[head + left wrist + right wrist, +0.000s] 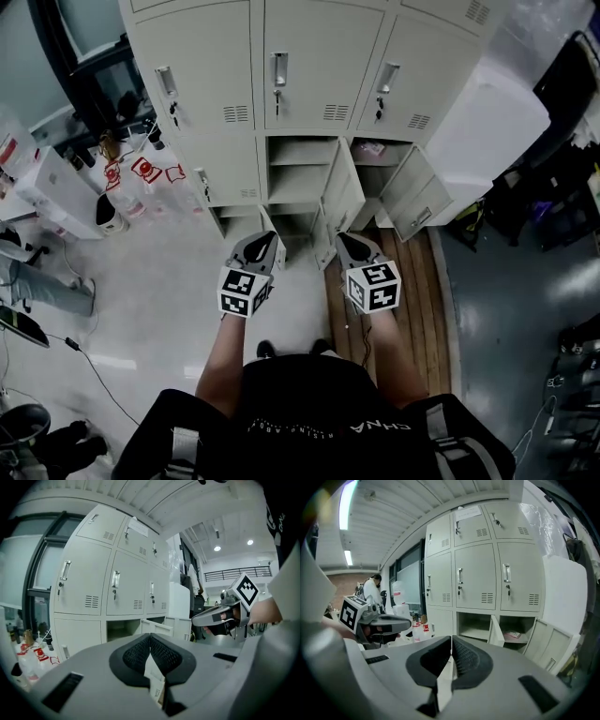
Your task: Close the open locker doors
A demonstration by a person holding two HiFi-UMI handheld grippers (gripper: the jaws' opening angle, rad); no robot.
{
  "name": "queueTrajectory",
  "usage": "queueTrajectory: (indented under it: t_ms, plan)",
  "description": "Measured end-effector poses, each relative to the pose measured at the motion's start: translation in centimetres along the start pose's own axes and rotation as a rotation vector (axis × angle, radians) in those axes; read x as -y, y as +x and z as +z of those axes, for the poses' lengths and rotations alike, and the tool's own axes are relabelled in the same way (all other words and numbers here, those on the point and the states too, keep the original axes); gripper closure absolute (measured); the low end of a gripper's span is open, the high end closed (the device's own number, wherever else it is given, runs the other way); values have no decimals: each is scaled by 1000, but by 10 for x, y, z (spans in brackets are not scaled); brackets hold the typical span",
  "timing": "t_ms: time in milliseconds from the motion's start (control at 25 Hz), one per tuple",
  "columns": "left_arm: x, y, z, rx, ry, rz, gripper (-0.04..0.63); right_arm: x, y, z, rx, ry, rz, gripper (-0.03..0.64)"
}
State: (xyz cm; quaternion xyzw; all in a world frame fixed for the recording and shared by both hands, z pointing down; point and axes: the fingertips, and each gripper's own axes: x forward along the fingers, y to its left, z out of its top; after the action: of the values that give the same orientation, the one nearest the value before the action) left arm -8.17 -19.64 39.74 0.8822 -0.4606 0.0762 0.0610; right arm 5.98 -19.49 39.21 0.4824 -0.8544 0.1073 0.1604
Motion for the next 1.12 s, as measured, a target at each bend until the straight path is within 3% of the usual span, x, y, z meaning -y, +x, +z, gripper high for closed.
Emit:
queueTrajectory:
  t_ms: [280,1120]
  plan:
    - [21,19,5,-11,5,16,575,30,-1,4,4,-8,30,584]
    - [33,32,0,-49,21,12,575,48,-2,-14,10,59,18,584]
